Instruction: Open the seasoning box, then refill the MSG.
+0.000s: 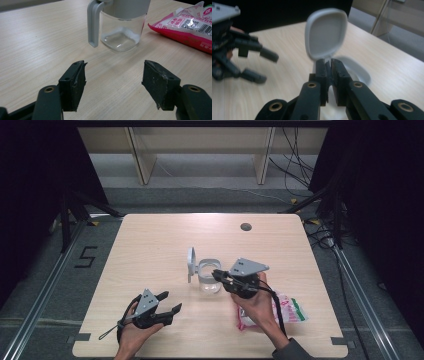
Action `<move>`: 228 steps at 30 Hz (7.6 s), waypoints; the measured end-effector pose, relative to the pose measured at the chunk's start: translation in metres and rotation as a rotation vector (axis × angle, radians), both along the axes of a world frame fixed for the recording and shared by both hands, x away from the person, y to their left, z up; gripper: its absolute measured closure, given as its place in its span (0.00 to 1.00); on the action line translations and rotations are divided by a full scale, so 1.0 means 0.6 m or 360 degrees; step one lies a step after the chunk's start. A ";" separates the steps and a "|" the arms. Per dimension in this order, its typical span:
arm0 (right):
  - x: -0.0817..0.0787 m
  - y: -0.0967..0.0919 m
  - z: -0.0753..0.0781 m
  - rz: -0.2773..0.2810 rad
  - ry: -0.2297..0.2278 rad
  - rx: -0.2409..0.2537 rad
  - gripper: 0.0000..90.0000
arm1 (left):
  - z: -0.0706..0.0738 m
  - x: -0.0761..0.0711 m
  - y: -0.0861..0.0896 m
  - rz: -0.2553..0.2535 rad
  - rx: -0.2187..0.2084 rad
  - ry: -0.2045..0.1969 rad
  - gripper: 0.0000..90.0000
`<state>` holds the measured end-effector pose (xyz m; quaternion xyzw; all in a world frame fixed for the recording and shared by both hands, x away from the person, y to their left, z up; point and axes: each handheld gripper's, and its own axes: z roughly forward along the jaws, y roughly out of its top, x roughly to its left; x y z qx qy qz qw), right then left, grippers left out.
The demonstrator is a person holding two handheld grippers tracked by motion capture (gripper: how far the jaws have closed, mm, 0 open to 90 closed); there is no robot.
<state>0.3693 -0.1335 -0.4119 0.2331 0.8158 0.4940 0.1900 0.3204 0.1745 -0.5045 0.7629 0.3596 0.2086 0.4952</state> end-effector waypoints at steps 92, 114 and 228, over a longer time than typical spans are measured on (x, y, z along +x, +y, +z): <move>-0.094 -0.319 -0.110 -0.0910 0.0404 0.0149 0.43 | 0.005 0.007 0.018 0.0039 -0.0077 0.0053 0.33; -0.021 -0.313 -0.132 -0.0874 0.0527 0.0158 0.21 | 0.012 0.010 0.028 0.0092 -0.0104 0.0062 0.33; -0.020 -0.169 0.065 -0.0280 -0.0069 -0.0056 1.00 | 0.020 0.016 -0.176 -0.0340 -0.0022 0.0034 0.33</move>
